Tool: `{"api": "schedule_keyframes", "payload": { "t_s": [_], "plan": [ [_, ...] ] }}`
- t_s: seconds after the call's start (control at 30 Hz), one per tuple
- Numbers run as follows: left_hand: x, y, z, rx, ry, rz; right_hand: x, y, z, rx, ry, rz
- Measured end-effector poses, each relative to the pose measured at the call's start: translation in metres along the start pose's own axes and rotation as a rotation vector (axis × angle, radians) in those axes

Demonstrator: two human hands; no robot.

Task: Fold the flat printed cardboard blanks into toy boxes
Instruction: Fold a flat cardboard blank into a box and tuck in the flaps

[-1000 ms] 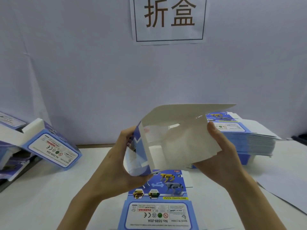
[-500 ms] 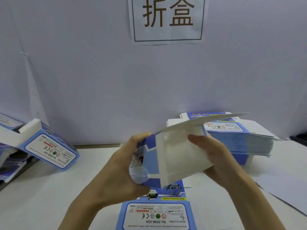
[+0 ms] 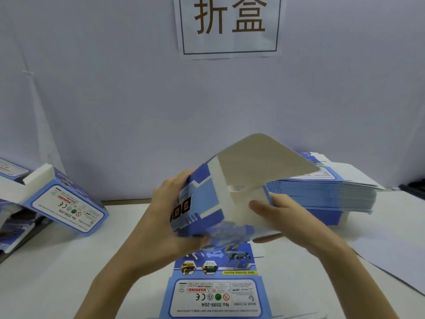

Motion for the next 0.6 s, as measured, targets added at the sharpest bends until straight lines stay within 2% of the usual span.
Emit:
{"api": "schedule_keyframes", "payload": {
  "t_s": [0.1,0.23,0.3,0.43,0.53,0.6],
  "plan": [
    [0.006,0.001,0.010,-0.012,-0.069,-0.114,-0.003,0.003,-0.020,-0.302,-0.106,0.046],
    [0.007,0.001,0.026,0.122,-0.255,-0.249,0.002,-0.003,-0.033,-0.520,-0.196,0.031],
    [0.005,0.006,0.029,0.150,-0.349,-0.264,0.006,-0.006,-0.034,-0.542,-0.251,0.017],
    [0.014,0.010,0.029,0.092,-0.370,-0.306,0.009,-0.006,-0.030,-0.524,-0.321,0.014],
    [0.019,0.004,0.029,0.039,-0.570,-0.387,0.012,-0.004,-0.026,-0.517,-0.430,-0.007],
    [0.016,0.005,0.029,0.034,-0.604,-0.382,0.013,-0.002,-0.023,-0.515,-0.489,-0.019]
  ]
}}
Point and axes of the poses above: each hand's wrist, its own y-axis towards the middle knuckle, its own z-axis out of the palm, x = y × z, the point moved 9 cm from there along y, towards the middle knuckle, and after that the axes turned 3 degrees about x, right-handed, at the moved point
